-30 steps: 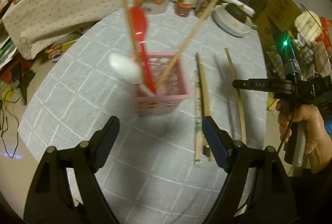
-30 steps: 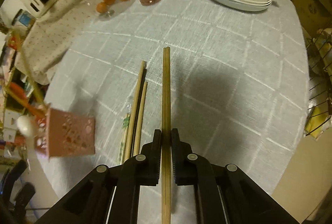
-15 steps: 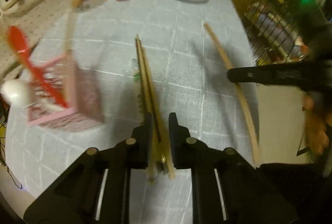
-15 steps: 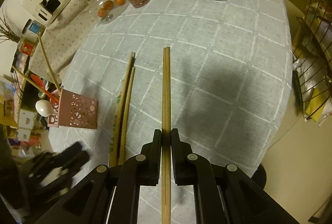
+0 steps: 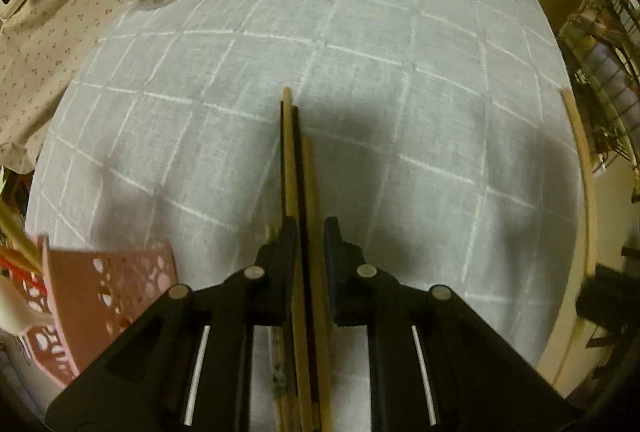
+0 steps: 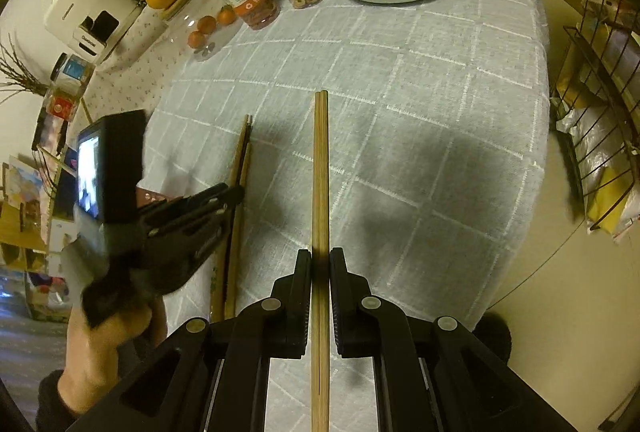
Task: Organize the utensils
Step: 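Grasp wooden chopsticks from the table with the left gripper while the right holds its chopstick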
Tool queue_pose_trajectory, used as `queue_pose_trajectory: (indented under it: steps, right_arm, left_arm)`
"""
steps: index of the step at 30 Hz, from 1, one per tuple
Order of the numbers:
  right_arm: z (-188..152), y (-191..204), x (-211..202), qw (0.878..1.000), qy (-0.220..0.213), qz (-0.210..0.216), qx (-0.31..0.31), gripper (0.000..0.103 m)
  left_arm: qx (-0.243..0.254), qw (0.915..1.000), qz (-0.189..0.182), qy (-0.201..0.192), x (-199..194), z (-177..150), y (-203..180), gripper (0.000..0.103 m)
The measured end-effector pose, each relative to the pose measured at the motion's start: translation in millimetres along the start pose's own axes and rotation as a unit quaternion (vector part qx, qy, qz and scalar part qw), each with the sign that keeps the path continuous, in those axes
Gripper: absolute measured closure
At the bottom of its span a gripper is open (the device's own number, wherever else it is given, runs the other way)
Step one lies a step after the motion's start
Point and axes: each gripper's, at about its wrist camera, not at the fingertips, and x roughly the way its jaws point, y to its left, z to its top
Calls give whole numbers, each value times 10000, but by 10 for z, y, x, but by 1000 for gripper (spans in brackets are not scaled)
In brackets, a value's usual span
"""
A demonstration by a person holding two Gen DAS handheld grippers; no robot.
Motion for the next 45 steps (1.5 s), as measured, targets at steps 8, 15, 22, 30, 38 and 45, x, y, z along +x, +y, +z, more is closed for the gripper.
queue_pose_trajectory:
  steps: [8, 15, 22, 30, 38, 45]
  right_arm:
    - [-1, -78, -6, 10000, 25, 22, 47, 94]
    - [2, -103, 22, 9999, 48, 11, 99, 94]
    - [25, -114, 56, 9999, 75, -19, 142, 94]
    - [27, -140, 74, 9998, 91, -35, 161, 94]
    - [25, -142, 117, 9997, 130, -74, 171, 94]
    - [-33, -75, 8, 9997, -93, -130, 173, 94]
  left_arm:
    - [-207, 9998, -22, 49, 60, 71, 46, 88]
    - [-53, 9983, -580, 18, 84, 69, 43, 88]
    - [109, 9948, -1004, -109, -10, 55, -2, 88]
    - [123, 9972, -721, 167, 126, 67, 17, 88]
    - [197, 9985, -481, 149, 228, 156, -73, 89]
    - [345, 9980, -514, -82, 24, 120, -149, 96]
